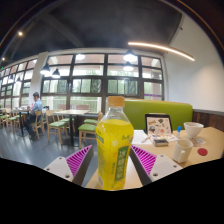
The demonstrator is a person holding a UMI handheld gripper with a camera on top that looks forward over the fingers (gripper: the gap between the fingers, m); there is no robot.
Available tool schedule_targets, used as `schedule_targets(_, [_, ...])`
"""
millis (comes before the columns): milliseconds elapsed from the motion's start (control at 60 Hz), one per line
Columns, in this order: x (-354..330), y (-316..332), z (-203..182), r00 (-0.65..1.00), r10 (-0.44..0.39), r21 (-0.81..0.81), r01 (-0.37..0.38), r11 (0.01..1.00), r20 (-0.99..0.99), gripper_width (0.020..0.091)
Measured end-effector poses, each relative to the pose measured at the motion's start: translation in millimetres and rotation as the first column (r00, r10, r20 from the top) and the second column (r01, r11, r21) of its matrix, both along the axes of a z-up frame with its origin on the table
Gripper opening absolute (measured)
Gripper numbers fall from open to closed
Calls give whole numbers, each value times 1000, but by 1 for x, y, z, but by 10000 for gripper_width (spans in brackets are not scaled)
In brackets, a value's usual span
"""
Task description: Pour water
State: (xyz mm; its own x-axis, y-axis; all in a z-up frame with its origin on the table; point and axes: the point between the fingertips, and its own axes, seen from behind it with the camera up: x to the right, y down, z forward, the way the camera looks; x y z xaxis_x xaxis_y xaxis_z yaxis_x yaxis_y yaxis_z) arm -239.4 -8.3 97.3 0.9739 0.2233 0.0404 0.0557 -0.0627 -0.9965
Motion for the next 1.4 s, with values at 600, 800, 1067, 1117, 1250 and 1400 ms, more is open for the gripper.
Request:
schedule_targets(600, [29,57,16,974,37,-39,-47,998,-225,318])
schedule_targets(800, [103,91,72,554,23,-32,-88,996,-832,321])
schedule_targets(1067, [156,110,62,-337,-109,-42,-201,979,-935,327])
schedule_targets(1117, [155,117,60,-419,-110,-14,-226,974,-901,330])
schedule_targets(1250, [164,112,58,-525,-121,-19,-196,980,-843,330])
schedule_targets(1400, [163,110,59,-566,-139,-30,-196,980,-813,329])
